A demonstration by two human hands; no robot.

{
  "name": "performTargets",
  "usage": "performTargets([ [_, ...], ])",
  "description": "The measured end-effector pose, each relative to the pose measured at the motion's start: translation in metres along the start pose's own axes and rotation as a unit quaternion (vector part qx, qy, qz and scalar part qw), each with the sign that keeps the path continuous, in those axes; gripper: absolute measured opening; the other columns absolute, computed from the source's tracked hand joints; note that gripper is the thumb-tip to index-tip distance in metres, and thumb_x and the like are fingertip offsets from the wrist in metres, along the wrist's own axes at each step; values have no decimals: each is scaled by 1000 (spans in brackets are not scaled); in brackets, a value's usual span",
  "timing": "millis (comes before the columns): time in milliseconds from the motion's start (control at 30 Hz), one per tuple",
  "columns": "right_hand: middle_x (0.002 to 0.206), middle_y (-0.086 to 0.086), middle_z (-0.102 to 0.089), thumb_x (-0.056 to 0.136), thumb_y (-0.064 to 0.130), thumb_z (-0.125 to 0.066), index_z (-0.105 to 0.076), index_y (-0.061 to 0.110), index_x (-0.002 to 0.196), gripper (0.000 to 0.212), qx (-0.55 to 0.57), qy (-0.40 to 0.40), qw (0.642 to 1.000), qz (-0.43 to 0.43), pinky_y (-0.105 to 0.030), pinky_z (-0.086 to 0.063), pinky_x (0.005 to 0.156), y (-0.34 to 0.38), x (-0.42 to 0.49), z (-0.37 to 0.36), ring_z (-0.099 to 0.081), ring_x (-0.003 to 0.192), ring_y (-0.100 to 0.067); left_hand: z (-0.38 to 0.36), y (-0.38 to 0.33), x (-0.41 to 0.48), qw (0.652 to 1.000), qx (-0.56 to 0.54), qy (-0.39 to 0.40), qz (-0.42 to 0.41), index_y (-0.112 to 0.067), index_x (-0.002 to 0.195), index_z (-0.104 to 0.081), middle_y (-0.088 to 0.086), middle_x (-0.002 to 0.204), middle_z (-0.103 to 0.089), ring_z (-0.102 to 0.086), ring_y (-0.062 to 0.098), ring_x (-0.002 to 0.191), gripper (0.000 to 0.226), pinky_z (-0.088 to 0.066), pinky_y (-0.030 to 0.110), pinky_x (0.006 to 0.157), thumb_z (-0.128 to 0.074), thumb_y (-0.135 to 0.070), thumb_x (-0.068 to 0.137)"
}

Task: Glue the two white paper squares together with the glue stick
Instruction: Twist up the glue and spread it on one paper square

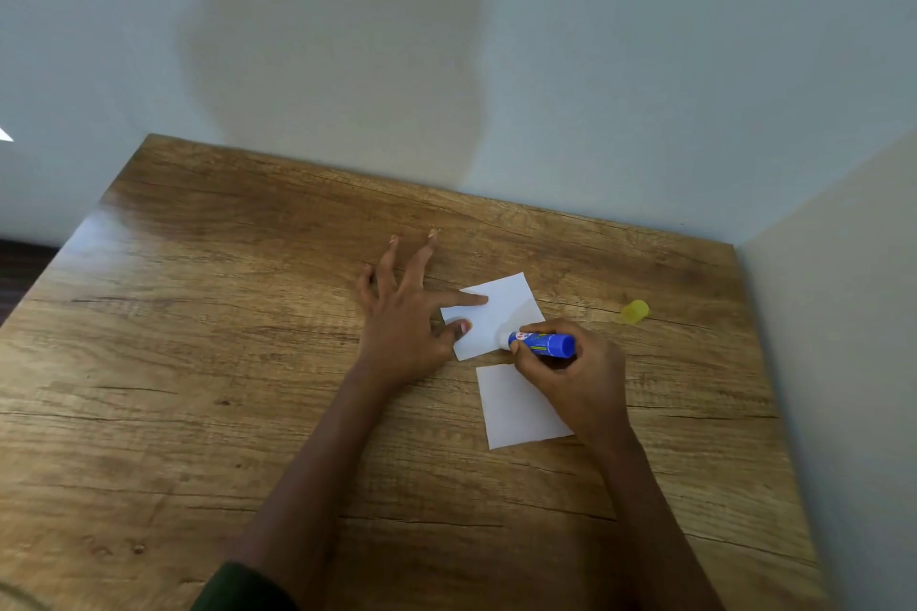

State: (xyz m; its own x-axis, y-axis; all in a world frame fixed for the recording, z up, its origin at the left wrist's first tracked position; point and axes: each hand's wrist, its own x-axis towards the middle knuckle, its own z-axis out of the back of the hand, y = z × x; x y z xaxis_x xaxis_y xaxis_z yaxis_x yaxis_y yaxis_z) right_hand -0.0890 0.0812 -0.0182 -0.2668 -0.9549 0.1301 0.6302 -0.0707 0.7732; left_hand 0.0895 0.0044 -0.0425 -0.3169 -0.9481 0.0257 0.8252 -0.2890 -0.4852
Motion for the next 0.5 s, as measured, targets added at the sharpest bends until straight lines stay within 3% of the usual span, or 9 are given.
performTargets([
  [133,60,12,-60,72,18,-78,-70,17,78,10,-22,-22,999,-10,-9,-42,53,-5,3,7,-55,53,-8,-2,0,1,1000,-1,-3,0,-58,109,-57,-10,159,-3,12,27,144,34,7,53,111,-62,-47,78],
  [267,56,9,-58,72,21,-78,-68,15,75,12,-42,-41,998,-18,-12,-41,52,-12,6,13,-51,49,-7,-2,1,1,1000,-4,-2,0,-59,109,-57,-11,159,-2,13,26,144,34,7,53,111,-62,-48,78],
  [500,61,0,-62,74,22,-77,-69,12,77,14,-55,-59,996,-34,-18,-40,51,-18,10,21,-55,55,-18,0,0,0,1000,-11,-1,-1,-58,109,-57,-11,159,-2,15,25,144,33,7,53,111,-62,-47,78],
])
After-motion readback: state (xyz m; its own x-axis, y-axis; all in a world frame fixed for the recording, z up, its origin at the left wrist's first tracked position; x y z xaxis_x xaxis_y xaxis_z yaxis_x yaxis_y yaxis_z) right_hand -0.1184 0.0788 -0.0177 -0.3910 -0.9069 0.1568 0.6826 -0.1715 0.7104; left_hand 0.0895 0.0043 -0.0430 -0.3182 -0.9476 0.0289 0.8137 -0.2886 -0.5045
